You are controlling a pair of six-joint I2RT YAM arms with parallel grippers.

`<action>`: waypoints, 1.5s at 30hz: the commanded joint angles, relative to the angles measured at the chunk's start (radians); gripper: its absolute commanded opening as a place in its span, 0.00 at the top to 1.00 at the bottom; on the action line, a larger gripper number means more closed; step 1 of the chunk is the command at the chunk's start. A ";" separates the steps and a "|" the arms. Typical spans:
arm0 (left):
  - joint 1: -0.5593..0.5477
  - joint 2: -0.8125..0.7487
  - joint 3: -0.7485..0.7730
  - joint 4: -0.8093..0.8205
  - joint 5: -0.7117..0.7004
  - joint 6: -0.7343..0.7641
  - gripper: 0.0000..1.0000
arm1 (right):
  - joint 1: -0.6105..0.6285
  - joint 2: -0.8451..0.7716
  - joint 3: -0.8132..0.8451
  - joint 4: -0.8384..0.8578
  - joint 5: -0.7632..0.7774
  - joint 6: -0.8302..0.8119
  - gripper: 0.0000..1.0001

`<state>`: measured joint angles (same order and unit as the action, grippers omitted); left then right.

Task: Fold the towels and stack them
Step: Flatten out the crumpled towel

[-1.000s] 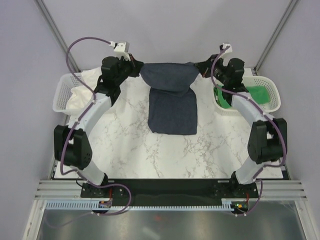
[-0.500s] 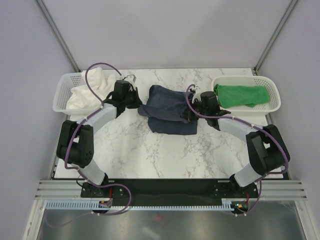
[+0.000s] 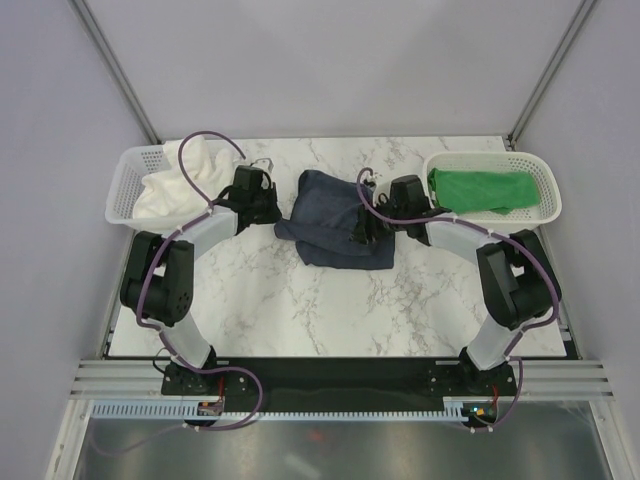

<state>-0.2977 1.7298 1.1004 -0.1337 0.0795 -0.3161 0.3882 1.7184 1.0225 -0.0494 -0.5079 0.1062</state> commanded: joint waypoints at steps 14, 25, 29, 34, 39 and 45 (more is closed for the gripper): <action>0.000 0.004 0.027 0.019 -0.043 0.012 0.98 | -0.089 0.041 0.008 -0.021 -0.017 0.381 0.33; -0.015 -0.006 0.018 0.026 -0.041 0.009 0.98 | -0.057 0.118 -0.027 0.193 0.003 0.588 0.32; -0.017 -0.007 0.016 0.026 -0.047 0.011 0.98 | -0.055 0.158 0.011 0.226 -0.073 0.602 0.33; -0.018 -0.006 0.018 0.026 -0.047 0.012 0.98 | -0.054 0.126 -0.018 0.328 -0.119 0.615 0.32; -0.018 -0.004 0.019 0.026 -0.049 0.011 0.98 | -0.052 0.096 -0.048 0.378 -0.152 0.555 0.32; -0.021 -0.006 0.018 0.025 -0.050 0.011 0.98 | -0.052 0.113 -0.042 0.309 -0.130 0.485 0.37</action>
<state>-0.3119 1.7309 1.1023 -0.1326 0.0528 -0.3157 0.3302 1.8488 0.9756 0.2703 -0.6384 0.6643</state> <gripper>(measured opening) 0.033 0.637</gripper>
